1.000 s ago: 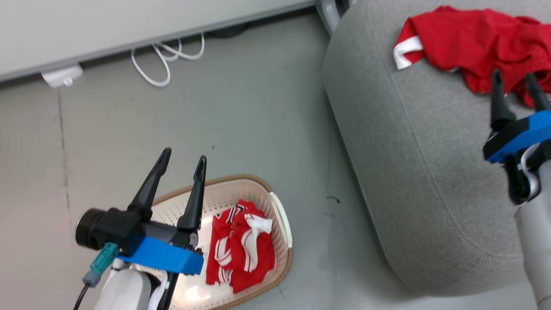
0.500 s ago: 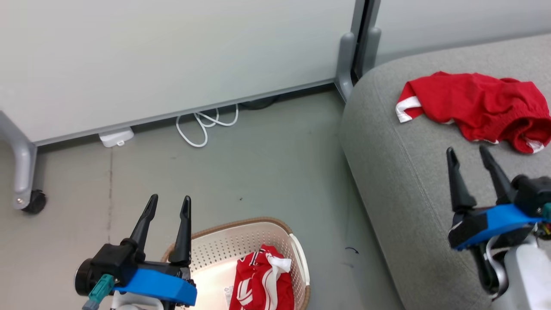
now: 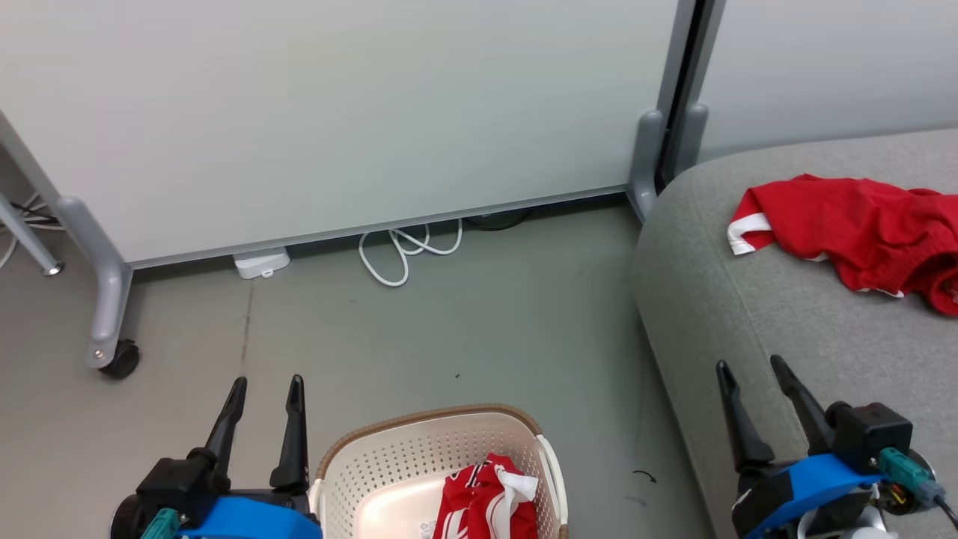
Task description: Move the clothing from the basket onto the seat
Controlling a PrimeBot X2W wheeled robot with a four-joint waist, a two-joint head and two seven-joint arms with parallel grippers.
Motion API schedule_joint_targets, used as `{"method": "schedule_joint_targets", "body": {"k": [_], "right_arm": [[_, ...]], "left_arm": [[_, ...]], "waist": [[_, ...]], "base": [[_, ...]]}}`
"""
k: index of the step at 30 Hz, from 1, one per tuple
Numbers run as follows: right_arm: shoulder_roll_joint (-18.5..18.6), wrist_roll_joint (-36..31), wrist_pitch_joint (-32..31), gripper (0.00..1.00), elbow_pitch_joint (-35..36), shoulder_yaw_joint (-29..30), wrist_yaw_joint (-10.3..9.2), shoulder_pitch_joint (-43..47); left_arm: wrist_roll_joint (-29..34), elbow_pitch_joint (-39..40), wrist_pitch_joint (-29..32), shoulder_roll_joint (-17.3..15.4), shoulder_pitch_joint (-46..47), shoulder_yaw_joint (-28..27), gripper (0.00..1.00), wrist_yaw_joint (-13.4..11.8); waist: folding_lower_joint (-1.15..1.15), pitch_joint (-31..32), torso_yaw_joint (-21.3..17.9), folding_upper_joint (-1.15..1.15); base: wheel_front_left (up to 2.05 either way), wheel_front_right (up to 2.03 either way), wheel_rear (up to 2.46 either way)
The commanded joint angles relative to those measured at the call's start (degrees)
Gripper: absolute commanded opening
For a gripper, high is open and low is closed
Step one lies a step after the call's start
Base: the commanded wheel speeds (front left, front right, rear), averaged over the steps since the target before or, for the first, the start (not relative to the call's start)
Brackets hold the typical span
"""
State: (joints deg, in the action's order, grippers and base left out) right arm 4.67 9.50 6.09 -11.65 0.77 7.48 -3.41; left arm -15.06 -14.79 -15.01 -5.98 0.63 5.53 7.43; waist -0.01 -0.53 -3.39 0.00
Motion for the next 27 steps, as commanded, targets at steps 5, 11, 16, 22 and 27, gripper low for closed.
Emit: {"method": "schedule_joint_targets", "body": {"k": [5,11,16,22,27], "right_arm": [[-1.13,-0.56,-0.47,1.00,0.89,-1.27,0.03,2.22],[-1.44,-0.72,-0.55,1.00,0.99,-1.96,0.03,2.14],[-1.54,-1.20,-0.60,1.00,1.00,-1.73,0.03,2.24],[-1.71,-1.08,-0.34,1.00,0.54,-1.99,0.03,2.10],[-1.78,-0.07,-0.63,1.00,0.21,-2.44,0.03,2.04]], "left_arm": [[1.10,-0.66,-0.25,-0.11,-1.35,-2.14,1.00,0.03],[1.24,-0.76,-0.25,-0.18,-2.02,-3.42,1.00,0.03],[1.52,-0.84,-0.25,-0.10,-2.46,-3.88,1.00,0.03],[1.57,-0.77,-0.25,-0.23,-2.68,-4.15,1.00,0.03],[1.55,-0.73,-0.25,-0.36,-2.79,-4.28,1.00,0.03]], "waist": [[0.01,0.79,2.29,0.00],[0.01,1.06,3.40,0.00],[0.01,1.14,4.03,0.00],[0.01,1.16,4.44,0.00],[0.01,1.09,4.39,0.00]], "base": [[0.00,0.00,0.00],[0.00,0.00,0.00],[0.00,0.00,0.00],[0.00,0.00,0.00],[0.00,0.00,0.00]]}}
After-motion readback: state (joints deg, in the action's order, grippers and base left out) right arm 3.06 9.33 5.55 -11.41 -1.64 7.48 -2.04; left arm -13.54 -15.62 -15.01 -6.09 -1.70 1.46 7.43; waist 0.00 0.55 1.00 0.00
